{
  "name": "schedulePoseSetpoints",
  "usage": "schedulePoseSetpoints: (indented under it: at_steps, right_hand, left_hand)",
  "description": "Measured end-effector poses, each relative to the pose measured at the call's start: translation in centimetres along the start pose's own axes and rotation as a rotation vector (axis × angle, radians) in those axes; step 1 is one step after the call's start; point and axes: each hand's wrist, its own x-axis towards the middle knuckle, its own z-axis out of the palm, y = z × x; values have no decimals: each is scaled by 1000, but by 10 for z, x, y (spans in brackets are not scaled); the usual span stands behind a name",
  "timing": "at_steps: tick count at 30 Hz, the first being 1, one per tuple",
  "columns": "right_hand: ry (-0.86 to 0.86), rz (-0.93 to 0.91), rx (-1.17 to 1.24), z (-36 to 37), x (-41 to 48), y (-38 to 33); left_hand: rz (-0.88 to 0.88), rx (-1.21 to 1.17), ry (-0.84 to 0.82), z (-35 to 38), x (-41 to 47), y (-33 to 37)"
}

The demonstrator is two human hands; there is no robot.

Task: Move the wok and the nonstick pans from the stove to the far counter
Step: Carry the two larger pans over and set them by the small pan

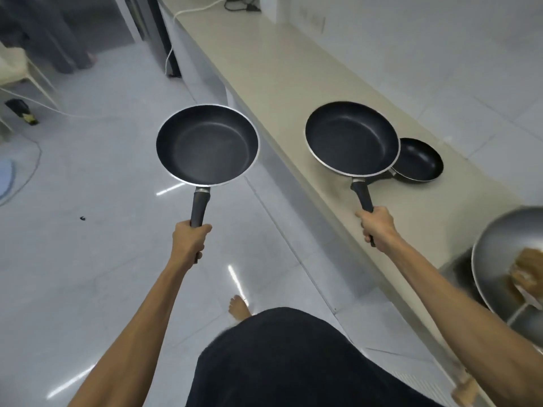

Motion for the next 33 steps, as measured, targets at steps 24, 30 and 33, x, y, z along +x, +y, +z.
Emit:
schedulePoseSetpoints:
  at_steps: [24, 30, 33]
  right_hand:
    - [249, 215, 198, 146, 237, -217]
    - [263, 291, 241, 159, 280, -262]
    - [277, 330, 254, 171, 294, -275]
  left_hand:
    - [238, 265, -282, 72, 449, 289]
    - [272, 328, -365, 111, 519, 354]
    - [304, 360, -419, 131, 554, 384]
